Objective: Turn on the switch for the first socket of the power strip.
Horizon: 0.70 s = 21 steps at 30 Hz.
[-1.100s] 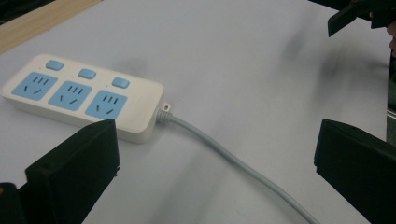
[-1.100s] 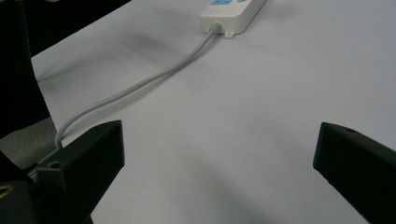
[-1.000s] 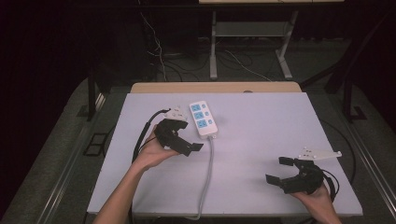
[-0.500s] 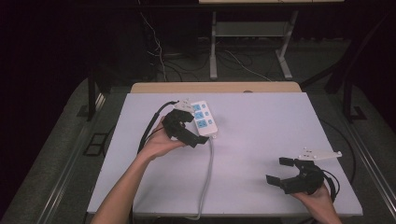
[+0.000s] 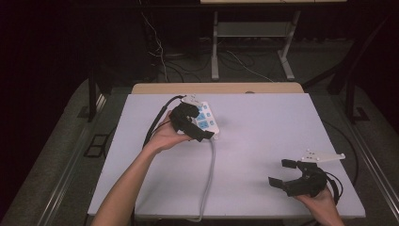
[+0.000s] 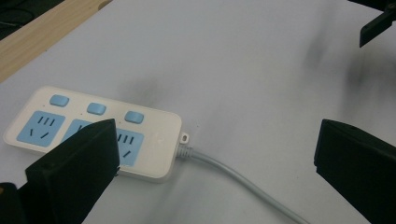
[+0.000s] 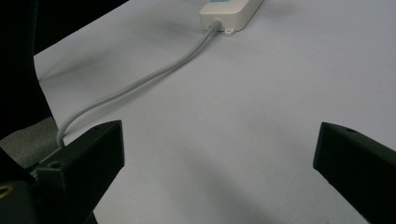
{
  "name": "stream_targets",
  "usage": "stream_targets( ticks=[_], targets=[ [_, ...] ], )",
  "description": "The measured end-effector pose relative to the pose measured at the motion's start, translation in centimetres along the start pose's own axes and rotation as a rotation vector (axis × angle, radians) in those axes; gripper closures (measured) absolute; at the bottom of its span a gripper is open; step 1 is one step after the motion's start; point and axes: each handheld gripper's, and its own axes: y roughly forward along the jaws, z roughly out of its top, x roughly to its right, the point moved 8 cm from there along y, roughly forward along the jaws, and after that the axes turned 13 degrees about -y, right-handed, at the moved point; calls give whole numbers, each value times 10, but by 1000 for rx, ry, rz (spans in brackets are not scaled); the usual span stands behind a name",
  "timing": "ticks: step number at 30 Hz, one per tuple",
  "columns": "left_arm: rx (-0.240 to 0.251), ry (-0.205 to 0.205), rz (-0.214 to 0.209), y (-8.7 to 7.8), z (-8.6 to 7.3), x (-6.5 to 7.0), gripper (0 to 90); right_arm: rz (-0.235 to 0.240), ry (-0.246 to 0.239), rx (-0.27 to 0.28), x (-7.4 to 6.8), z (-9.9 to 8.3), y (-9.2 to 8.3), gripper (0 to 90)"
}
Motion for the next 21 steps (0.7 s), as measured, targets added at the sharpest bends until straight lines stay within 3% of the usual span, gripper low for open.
stream_targets(
  ticks=[13,21],
  targets=[
    [-30,32,33,7,15,-11,0,9,-5,-7,-2,-1,2,15],
    [-27,36,42,7,28,-19,61,13,-7,-13,-3,0,4,15]
  ],
)
